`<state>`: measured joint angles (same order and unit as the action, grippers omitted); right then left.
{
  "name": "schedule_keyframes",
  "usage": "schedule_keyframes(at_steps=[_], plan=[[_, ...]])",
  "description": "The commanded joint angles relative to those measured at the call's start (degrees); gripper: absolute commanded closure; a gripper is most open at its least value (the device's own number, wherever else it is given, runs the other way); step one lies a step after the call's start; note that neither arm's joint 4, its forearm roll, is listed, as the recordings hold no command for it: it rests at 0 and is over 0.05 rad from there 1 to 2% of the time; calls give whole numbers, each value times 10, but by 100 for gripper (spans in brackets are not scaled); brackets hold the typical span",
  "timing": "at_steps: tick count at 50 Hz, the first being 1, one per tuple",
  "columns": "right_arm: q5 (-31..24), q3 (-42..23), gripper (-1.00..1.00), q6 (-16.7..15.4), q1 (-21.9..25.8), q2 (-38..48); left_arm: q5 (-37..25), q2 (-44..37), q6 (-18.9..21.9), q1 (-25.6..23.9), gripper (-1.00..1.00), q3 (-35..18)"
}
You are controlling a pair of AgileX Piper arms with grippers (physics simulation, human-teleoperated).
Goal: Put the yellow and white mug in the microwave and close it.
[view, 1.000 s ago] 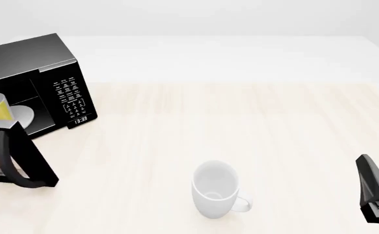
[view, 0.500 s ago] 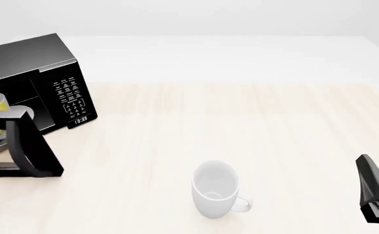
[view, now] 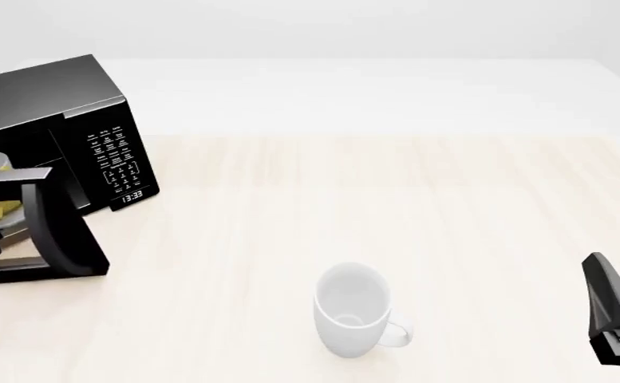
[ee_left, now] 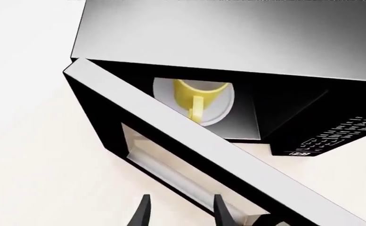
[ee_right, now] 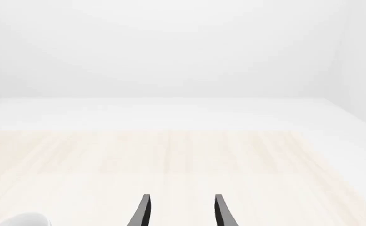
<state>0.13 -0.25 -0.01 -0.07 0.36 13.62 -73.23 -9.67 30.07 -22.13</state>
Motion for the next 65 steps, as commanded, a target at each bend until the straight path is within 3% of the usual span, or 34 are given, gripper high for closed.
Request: schedule_keyframes(at_steps=[1,37,65], plan=[[0,0,-100,0,0,0,15,-11,-4,-12,-100,-2],[0,0,-100,0,0,0,36,-53,-8,-41,-100,-42],[0,0,-100,0,0,0,49,-97,4,-34,-100,-80]])
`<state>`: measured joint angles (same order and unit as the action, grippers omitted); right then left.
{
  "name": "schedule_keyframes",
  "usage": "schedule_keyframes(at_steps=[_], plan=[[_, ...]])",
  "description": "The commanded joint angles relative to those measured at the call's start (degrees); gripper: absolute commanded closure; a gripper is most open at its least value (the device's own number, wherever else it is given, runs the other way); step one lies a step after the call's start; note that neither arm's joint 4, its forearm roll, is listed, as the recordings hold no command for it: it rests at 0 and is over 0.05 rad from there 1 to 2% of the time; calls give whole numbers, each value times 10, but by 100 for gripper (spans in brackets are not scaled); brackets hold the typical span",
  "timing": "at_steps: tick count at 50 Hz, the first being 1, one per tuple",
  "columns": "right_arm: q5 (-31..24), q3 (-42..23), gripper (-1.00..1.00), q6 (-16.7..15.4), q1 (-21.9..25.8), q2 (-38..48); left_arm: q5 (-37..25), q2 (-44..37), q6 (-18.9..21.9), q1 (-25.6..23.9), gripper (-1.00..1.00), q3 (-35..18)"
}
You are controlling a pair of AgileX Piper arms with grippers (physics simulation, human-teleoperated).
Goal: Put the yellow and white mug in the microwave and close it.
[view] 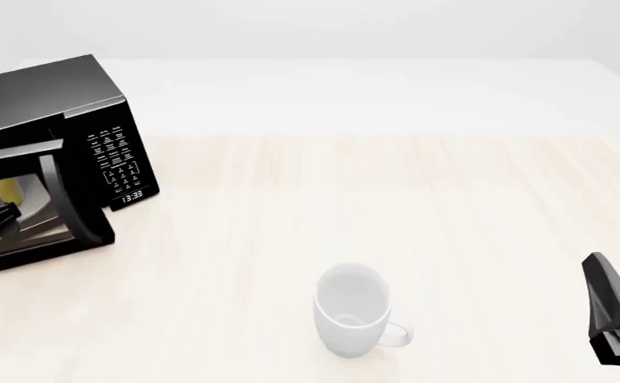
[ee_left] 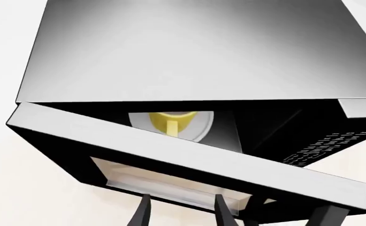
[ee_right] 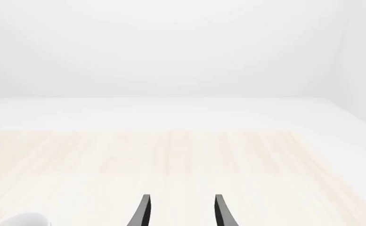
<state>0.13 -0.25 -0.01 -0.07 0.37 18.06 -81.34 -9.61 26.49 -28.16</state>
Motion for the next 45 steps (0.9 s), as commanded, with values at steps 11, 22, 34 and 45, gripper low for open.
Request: schedule_keyframes(at_steps=[11,22,34,45], plan=[[0,0,-100,0,0,0,7,-28,7,2,-100,-33],[0,0,-100,0,0,0,6,-46,5,0,-100,-52],[0,0,-100,0,0,0,6,-67,7,7,-100,-74],[0,0,-100,0,0,0,4,-76,6,12,-100,-88]])
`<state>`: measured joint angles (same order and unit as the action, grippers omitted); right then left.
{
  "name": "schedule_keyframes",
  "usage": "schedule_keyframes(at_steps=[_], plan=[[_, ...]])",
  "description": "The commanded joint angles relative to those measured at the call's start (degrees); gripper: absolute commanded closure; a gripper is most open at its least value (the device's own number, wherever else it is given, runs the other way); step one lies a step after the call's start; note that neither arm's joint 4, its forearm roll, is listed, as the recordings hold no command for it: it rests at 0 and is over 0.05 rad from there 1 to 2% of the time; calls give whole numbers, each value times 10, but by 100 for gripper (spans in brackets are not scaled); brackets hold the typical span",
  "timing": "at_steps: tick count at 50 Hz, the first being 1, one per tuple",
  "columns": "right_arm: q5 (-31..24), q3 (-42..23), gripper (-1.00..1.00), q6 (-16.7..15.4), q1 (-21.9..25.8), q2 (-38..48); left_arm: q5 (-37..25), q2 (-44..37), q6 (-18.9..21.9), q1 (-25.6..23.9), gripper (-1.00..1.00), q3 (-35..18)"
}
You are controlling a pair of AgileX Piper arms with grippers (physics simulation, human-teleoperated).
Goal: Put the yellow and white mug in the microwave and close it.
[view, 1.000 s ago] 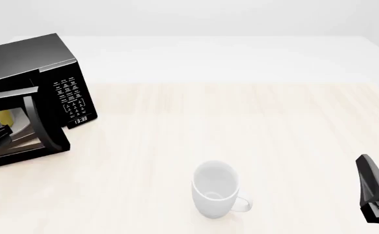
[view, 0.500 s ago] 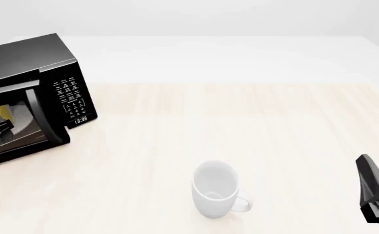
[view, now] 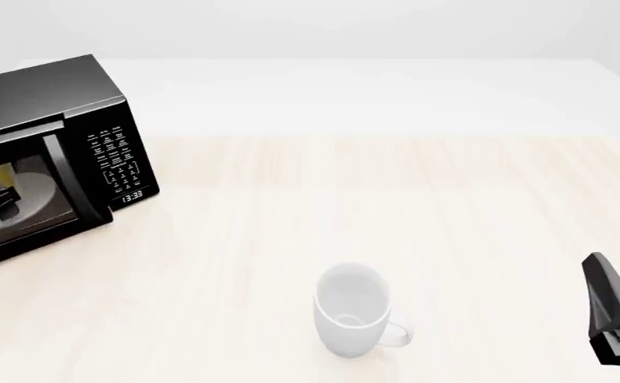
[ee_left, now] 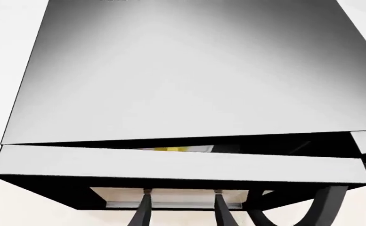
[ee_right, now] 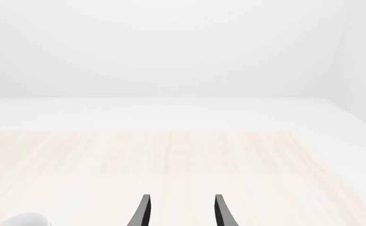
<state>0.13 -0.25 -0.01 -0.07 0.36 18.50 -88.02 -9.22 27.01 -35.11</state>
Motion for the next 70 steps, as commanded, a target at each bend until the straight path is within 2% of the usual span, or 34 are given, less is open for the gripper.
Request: schedule_keyframes(at_steps=[1,6,22,34,46,70], plan=[[0,0,-100,0,0,0,-1,-11,3,7,-100,-19],[0,0,-100,0,0,0,3,-11,11,18,-100,-19],[0,0,-100,0,0,0,-13,-31,-15,52,-100,-45],[0,0,-100,0,0,0,-11,-30,-24,49,-100,-44],[0,0,-100,0,0,0,-20,4,-26,28,-100,-18],[0,0,-100,0,0,0,-36,93,-7,42,-100,32]])
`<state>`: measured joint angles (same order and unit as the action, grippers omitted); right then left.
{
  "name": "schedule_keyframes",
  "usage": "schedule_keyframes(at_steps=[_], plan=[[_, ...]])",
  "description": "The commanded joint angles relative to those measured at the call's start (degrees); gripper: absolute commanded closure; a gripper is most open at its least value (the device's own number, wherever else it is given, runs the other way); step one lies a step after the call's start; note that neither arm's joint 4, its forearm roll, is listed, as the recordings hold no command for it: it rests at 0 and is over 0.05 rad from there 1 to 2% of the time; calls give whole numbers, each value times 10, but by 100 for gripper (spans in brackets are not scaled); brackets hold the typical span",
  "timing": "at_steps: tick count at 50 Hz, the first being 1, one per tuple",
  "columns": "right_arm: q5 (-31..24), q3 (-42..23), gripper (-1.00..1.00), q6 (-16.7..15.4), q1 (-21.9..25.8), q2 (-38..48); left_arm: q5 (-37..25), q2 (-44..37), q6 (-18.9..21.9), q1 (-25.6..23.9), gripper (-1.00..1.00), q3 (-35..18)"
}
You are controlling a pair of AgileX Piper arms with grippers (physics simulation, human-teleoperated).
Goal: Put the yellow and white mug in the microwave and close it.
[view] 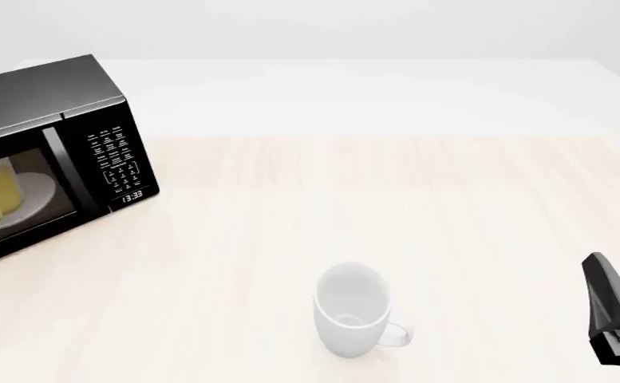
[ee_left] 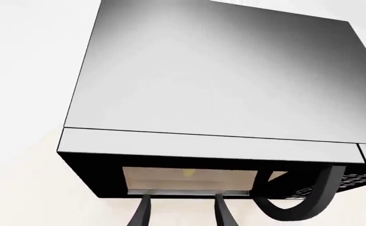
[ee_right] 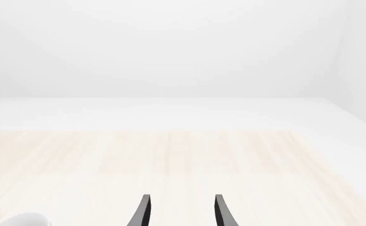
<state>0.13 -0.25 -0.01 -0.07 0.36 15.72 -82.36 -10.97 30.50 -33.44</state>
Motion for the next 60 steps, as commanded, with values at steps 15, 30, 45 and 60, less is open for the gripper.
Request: schedule_keyframes(at_steps=[15,30,45,60], plan=[[0,0,-100,0,0,0,-50,120,6,-2,-100,32],[0,0,-100,0,0,0,-104,211,-4,-9,-100,42],[0,0,-100,0,0,0,-146,277,-13,-11,-100,48],[0,0,-100,0,0,0,-207,362,-15,-9,-100,38]])
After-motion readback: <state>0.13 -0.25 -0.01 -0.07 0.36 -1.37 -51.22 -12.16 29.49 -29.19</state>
